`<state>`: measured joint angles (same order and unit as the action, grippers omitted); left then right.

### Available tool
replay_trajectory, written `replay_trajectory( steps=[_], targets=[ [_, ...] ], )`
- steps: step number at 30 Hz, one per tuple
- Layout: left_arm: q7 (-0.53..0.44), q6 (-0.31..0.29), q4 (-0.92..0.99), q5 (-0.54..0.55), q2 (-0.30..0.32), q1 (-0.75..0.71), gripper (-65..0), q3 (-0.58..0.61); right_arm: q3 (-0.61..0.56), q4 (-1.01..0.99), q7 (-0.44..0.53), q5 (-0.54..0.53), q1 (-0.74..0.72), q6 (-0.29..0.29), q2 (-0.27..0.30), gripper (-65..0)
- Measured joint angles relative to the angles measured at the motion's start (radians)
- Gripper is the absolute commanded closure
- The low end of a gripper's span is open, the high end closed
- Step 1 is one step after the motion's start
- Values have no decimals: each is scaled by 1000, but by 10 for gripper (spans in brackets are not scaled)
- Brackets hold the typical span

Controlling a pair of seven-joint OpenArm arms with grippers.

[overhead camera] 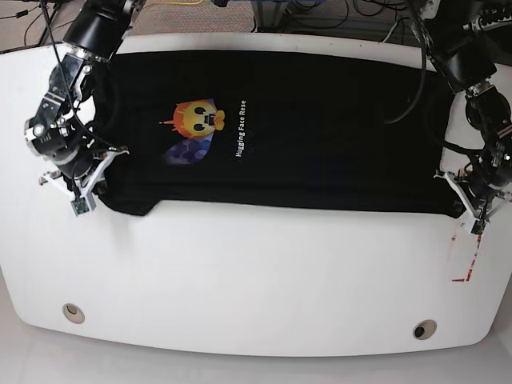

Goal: Layout the t-shirt on the table in an organized manner, then fold the t-shirt properly
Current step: 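Fold the hem with both grippers up and over toward the collar, then lay the folded edge down and open both grippers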

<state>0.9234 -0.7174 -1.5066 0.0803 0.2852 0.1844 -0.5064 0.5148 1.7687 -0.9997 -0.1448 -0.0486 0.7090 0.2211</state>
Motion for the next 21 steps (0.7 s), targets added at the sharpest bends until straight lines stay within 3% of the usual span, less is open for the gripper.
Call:
replay_trajectory(
  steps=[10,21],
  targets=[
    [56,6,-173,-6,-20,-144,0,-33,23,169,-29,-14,166,1,-29,0],
    [108,9,-301,-2,-43,-294,0,-51,68,189,-43,2,240,-1,-82,0]
  ],
)
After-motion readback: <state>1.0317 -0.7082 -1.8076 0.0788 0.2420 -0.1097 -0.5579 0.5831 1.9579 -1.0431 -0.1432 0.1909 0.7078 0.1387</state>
